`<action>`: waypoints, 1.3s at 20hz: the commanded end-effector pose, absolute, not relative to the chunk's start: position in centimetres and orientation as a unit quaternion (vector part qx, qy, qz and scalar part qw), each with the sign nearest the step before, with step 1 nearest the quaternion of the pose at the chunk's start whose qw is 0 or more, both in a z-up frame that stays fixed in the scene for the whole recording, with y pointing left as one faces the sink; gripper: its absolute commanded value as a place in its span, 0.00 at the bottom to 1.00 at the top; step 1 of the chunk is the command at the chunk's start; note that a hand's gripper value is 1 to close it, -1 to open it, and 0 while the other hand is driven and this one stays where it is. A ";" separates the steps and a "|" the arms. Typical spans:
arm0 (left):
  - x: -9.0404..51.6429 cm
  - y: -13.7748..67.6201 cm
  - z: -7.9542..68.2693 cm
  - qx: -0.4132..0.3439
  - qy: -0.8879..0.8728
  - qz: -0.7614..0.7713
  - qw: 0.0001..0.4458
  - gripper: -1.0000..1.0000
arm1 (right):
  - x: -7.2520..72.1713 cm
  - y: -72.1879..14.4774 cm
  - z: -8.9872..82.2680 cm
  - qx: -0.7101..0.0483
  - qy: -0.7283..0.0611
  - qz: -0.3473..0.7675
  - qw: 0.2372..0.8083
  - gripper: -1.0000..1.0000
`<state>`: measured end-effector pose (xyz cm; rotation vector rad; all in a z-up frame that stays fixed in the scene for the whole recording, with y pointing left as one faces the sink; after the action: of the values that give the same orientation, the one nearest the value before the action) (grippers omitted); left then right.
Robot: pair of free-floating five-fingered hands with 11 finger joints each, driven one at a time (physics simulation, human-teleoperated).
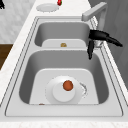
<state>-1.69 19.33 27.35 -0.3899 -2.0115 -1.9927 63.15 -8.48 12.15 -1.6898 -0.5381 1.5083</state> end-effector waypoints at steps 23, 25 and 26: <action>-1.7 19.3 27.4 -0.135 -0.697 -0.690 0.141 0.50 | 61.9 -13.3 18.3 -0.605 -0.266 0.595 0.458 0.00; -1.7 19.3 27.4 -0.135 -0.697 -0.690 0.141 0.50 | 61.4 -14.3 18.6 -0.602 -0.275 0.589 0.464 0.00; -1.7 19.3 27.4 -0.135 -0.697 -0.690 0.141 0.50 | 61.2 -14.6 18.7 -0.600 -0.278 0.587 0.467 0.00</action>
<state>-1.69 19.33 27.35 -0.3899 -2.0115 -1.9927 61.74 -13.46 18.78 -1.5609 -0.6296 1.4821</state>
